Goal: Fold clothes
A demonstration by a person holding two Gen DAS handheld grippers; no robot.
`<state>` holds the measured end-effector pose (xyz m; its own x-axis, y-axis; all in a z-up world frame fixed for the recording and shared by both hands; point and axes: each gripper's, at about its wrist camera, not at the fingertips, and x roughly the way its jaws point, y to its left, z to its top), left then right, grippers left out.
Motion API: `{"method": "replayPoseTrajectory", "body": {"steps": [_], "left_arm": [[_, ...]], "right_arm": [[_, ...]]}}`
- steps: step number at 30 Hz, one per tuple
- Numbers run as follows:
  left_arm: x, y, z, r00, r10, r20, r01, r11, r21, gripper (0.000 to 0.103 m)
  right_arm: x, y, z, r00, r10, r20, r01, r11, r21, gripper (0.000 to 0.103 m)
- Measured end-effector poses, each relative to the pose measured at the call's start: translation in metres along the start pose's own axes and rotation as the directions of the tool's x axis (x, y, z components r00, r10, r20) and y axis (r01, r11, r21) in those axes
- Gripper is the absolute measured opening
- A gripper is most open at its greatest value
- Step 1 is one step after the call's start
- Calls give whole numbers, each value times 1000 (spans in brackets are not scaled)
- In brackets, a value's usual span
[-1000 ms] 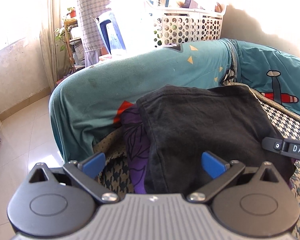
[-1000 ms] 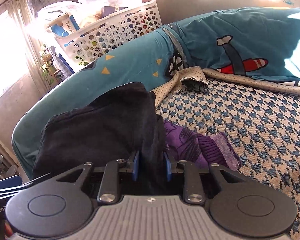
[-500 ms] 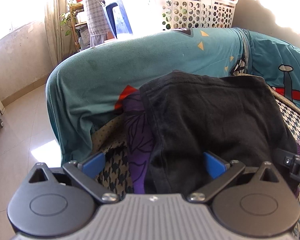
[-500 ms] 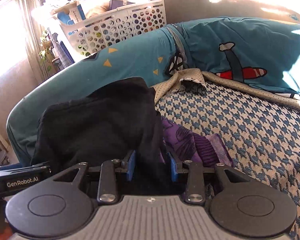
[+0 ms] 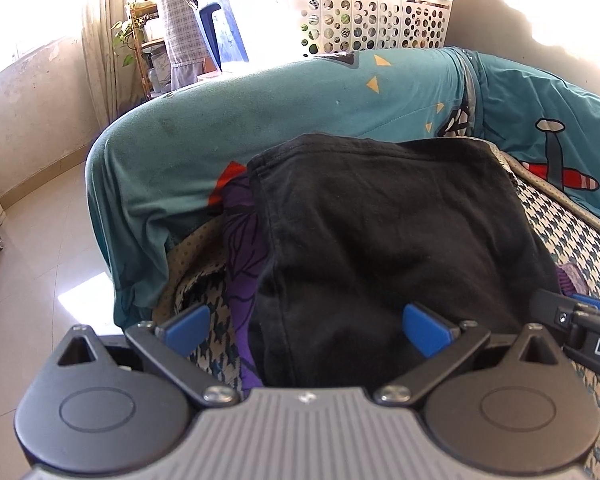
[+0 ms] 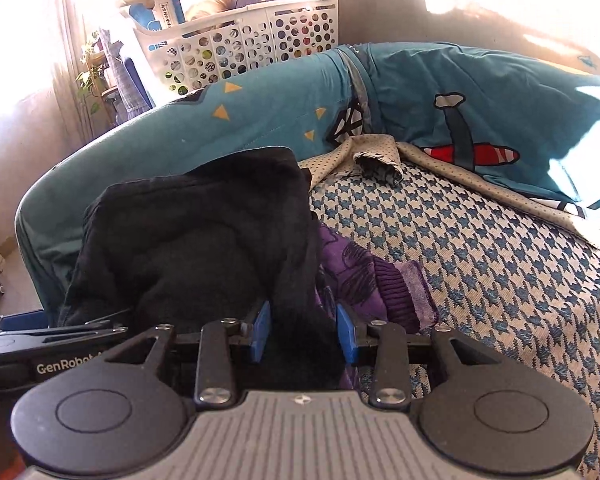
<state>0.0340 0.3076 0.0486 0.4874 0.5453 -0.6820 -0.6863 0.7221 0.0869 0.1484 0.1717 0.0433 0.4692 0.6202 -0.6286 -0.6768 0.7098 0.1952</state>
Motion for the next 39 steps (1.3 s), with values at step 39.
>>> {"method": "replayPoseTrajectory", "body": {"steps": [39], "left_arm": [[-10,-18,-18,990,-75,-120,75,997,0,103]], "right_arm": [[-3,-11,4,984,-90,-153,81,995,-63,58]]}}
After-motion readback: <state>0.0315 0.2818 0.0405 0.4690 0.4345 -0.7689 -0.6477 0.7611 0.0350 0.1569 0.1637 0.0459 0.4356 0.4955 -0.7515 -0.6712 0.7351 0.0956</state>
